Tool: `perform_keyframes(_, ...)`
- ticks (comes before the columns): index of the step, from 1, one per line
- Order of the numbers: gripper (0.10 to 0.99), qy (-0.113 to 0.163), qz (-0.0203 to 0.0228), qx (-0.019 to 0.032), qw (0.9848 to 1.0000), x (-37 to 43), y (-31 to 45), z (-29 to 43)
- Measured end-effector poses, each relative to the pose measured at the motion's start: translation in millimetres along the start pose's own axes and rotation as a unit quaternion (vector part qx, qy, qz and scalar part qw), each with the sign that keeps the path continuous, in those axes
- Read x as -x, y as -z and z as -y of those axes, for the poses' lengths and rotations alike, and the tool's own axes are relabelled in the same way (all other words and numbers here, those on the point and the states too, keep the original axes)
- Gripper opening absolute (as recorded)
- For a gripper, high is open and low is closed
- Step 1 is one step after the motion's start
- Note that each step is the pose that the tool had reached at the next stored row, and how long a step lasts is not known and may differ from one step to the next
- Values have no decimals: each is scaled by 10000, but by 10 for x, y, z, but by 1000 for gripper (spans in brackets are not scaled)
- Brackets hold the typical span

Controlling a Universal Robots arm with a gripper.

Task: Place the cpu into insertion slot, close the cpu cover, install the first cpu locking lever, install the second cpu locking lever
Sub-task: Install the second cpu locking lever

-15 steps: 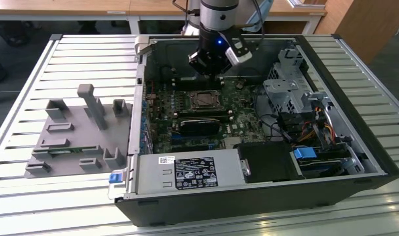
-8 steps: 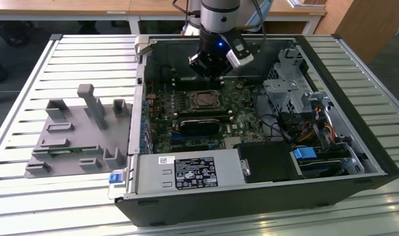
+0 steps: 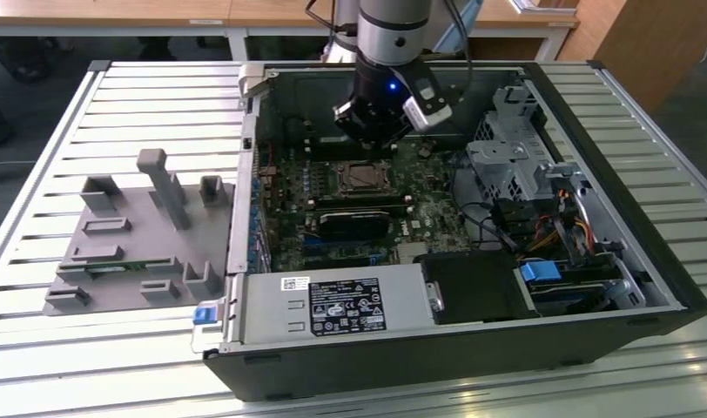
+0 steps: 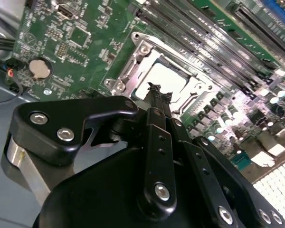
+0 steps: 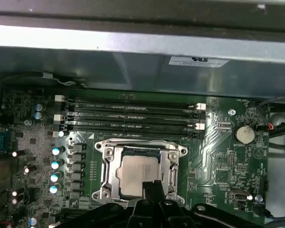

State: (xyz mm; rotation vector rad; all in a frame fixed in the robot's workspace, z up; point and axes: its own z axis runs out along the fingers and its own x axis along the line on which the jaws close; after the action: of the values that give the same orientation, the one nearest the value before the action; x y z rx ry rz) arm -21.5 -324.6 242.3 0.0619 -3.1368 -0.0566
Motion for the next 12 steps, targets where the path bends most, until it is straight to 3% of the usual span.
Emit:
perform_keyframes(3, 110, -1, -28, 53, 10000, 0, 7, 22)
perform_keyframes(6, 110, 0, -28, 113, 9999, 0, 58, 34)
perform_keyframes(12, 110, 0, -25, 185, 9998, -2, 160, 52)
